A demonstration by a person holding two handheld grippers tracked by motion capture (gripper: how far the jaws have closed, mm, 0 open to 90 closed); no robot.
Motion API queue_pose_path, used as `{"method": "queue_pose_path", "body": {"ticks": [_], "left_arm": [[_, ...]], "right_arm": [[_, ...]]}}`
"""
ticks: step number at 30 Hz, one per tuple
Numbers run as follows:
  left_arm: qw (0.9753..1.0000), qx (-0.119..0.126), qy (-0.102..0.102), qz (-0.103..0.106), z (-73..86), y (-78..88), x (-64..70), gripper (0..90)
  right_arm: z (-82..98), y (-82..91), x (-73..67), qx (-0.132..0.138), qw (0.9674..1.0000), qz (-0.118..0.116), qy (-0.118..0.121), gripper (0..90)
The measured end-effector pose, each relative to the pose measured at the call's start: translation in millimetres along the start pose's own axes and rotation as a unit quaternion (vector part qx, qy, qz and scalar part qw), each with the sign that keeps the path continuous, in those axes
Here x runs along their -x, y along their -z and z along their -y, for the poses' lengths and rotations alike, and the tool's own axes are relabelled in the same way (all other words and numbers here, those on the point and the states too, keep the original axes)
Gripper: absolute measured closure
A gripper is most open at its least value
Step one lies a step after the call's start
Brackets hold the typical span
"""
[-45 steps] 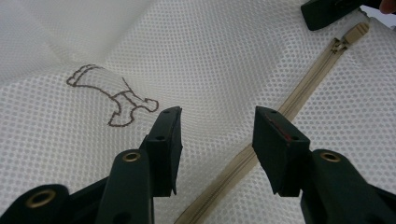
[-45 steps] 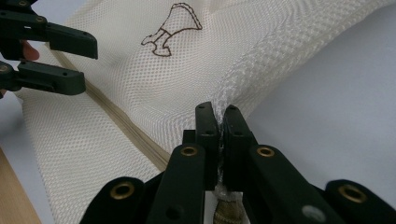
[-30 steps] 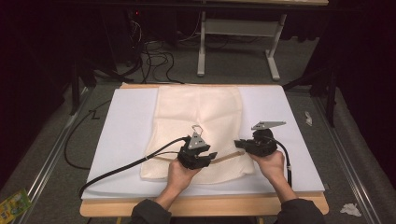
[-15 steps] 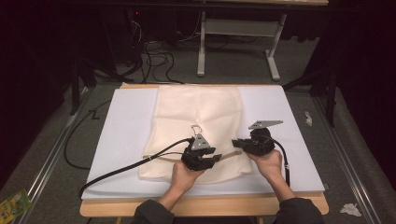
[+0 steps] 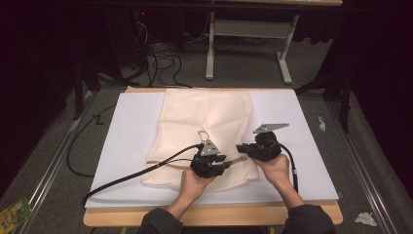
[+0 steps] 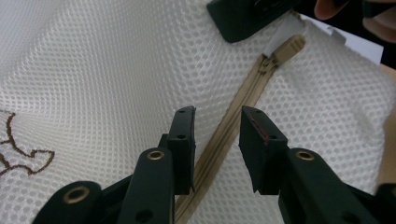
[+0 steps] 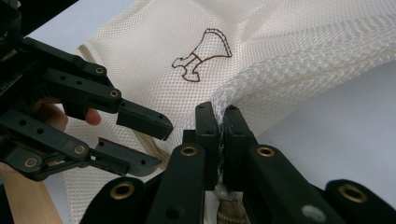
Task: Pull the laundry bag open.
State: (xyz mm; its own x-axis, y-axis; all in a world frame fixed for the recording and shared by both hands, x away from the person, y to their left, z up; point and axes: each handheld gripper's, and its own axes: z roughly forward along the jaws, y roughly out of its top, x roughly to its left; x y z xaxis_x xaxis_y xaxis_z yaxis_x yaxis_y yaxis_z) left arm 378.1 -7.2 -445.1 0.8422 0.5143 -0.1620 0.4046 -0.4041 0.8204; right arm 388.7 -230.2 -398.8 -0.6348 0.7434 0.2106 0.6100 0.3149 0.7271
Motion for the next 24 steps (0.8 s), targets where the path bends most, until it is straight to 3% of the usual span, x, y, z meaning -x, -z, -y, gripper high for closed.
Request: {"method": "queue_pose_path", "body": {"ticks": [3,5,7,9,15,18,24], "left_arm": [[1.0000,0.002,-0.003,0.002,-3.1,1.4,1.3,66.5],[0.9994,-0.010,-0.029,-0.015,-5.7,-3.3,5.9,66.6],[0.9994,-0.013,-0.031,-0.012,-5.8,-5.6,6.4,66.6],[0.9997,-0.015,-0.019,-0.005,-4.8,-10.9,4.3,67.0],[0.9998,-0.014,-0.014,0.003,-5.7,-10.0,5.2,67.7],[0.9998,0.004,-0.009,0.017,-9.3,-4.7,9.4,66.5],[0.9996,0.001,-0.017,0.024,-12.1,-6.3,14.0,66.2]], "right_arm": [[-1.6,-1.6,-1.3,-0.001,1.0000,-0.002,0.002,88.8],[-2.7,-2.4,-2.1,-0.003,1.0000,-0.002,0.007,88.7],[-3.4,-3.2,-3.5,-0.004,0.9999,0.005,0.010,88.7],[-3.2,-3.3,-3.9,-0.003,0.9999,0.003,0.009,88.7],[-2.4,-4.0,-3.3,-0.003,1.0000,0.002,0.007,88.8],[-2.6,-4.9,-2.5,-0.001,1.0000,0.002,0.003,88.7],[-4.5,-6.2,-5.8,-0.002,0.9999,0.004,0.013,88.8]]}}
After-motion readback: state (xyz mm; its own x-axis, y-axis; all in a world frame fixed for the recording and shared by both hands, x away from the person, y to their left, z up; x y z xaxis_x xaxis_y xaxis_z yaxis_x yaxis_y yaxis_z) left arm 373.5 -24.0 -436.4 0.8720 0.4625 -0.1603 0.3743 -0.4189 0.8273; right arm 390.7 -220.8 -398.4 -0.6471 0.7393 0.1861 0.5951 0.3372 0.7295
